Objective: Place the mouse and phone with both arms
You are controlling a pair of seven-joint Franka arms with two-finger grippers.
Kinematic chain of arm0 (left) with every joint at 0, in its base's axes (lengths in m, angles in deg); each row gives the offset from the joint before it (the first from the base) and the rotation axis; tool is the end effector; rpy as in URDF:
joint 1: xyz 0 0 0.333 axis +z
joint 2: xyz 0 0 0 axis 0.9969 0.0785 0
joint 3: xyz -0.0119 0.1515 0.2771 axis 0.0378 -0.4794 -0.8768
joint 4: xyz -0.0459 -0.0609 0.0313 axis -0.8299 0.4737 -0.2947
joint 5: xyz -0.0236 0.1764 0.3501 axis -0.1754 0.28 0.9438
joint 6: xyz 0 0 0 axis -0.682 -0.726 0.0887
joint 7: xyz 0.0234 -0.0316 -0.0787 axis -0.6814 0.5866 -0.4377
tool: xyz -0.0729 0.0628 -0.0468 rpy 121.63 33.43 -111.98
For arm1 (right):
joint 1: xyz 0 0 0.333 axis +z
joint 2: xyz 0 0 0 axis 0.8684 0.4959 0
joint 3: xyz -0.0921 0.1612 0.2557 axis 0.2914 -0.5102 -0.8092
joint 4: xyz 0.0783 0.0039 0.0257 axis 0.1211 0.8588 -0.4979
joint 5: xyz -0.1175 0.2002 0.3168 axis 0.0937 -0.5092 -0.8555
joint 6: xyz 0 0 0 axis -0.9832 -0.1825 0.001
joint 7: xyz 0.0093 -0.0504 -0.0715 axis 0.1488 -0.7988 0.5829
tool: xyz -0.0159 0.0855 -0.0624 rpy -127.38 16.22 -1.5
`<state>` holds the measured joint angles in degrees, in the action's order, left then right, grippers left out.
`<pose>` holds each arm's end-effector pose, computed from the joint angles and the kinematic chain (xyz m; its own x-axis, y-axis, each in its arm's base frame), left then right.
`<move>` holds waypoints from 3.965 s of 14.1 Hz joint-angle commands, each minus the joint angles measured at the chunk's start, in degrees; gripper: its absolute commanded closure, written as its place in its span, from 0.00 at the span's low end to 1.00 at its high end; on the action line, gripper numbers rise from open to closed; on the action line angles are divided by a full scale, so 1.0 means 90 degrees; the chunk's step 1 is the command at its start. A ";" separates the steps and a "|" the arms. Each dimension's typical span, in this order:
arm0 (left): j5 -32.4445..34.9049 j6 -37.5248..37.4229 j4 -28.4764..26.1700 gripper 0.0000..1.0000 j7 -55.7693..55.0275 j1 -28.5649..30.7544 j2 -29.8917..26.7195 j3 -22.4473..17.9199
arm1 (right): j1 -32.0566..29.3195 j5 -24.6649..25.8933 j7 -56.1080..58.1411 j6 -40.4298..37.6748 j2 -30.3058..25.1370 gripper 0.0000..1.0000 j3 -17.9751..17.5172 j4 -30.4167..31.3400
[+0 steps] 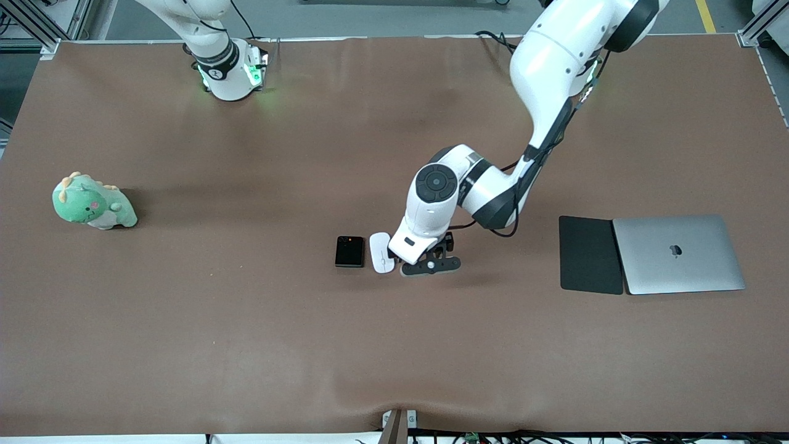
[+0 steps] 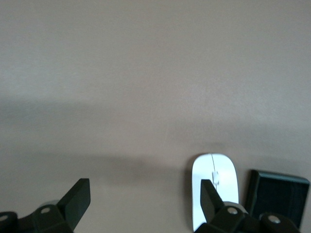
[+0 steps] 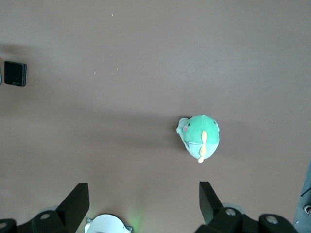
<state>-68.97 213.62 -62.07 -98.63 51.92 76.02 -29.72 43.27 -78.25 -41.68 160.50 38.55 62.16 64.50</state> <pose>0.5828 -0.4792 0.2510 0.9845 0.1342 0.1128 0.1254 -0.9887 0.0824 0.5051 -0.1848 0.6887 0.9898 0.1406 -0.0236 0.1378 -0.9861 -0.0923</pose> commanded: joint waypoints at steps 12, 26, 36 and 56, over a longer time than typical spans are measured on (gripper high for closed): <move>0.0052 0.0409 0.1587 0.00 -0.1294 -0.1162 0.1495 -0.0644 | 0.1251 0.0659 -0.2554 -0.0382 -0.0090 0.00 -0.0294 -0.0065; -0.0075 0.0517 0.1421 0.12 -0.1460 -0.1338 0.1583 -0.0624 | 0.2073 0.0856 -0.3706 0.2471 -0.0041 0.00 -0.0373 0.2096; 0.0052 -0.0919 0.0798 1.00 -0.0806 -0.0987 0.0452 -0.0722 | 0.2961 0.0769 -0.3884 0.2597 0.0261 0.00 -0.0392 0.1968; 0.0765 0.3397 -0.5161 1.00 0.3420 0.4887 -0.2325 0.1618 | 0.5813 -0.0022 -0.5730 0.7315 0.4480 0.00 -0.0363 0.1860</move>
<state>-63.28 242.45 -106.63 -71.82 86.99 55.04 -21.12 93.72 -78.34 -92.92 226.20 77.66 58.46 82.39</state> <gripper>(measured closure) 0.388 0.000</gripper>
